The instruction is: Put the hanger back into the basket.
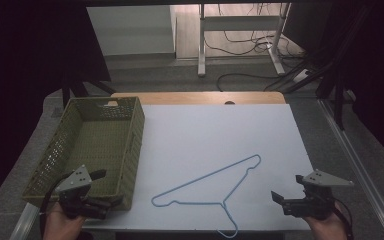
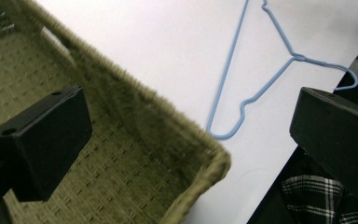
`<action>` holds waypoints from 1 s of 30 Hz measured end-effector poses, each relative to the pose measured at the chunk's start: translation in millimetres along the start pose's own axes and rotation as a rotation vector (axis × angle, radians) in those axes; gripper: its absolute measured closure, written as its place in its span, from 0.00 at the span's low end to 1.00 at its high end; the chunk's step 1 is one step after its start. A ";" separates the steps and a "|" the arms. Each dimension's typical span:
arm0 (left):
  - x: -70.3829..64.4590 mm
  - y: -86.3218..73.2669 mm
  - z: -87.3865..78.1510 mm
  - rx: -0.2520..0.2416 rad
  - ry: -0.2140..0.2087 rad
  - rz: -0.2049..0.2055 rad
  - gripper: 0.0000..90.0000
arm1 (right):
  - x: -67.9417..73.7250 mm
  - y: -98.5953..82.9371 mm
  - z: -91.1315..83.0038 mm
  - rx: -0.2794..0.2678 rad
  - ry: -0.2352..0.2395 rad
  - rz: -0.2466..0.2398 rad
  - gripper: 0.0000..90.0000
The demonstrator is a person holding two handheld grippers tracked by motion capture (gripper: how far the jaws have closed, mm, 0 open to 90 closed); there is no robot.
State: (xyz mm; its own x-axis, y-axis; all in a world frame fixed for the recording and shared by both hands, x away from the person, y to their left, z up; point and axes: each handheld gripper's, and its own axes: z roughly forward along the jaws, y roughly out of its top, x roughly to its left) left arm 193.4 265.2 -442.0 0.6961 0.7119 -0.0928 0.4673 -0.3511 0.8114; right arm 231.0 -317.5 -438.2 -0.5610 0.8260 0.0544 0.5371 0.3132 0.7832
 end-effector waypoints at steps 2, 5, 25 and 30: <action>-0.6 2.9 1.1 0.003 -0.002 -0.003 0.00 | 0.8 0.0 -0.4 -0.003 -0.001 0.003 0.00; -2.2 8.4 2.3 0.005 -0.015 -0.018 0.00 | 1.5 -0.3 -0.7 0.000 0.002 0.001 0.00; -38.6 58.3 41.6 0.101 -0.126 0.139 0.09 | 0.5 -1.8 -2.4 0.003 -0.008 -0.002 0.00; -51.6 70.6 64.4 0.127 -0.186 0.201 0.12 | 0.7 -1.7 -2.3 0.000 -0.005 0.003 0.00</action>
State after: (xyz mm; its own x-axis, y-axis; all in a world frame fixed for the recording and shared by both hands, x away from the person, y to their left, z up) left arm 225.6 164.5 -417.2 0.8638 0.5013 -0.0511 0.3663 -0.5550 0.7469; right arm 228.3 -318.6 -438.1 -0.5565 0.8291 0.0537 0.5388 0.3110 0.7829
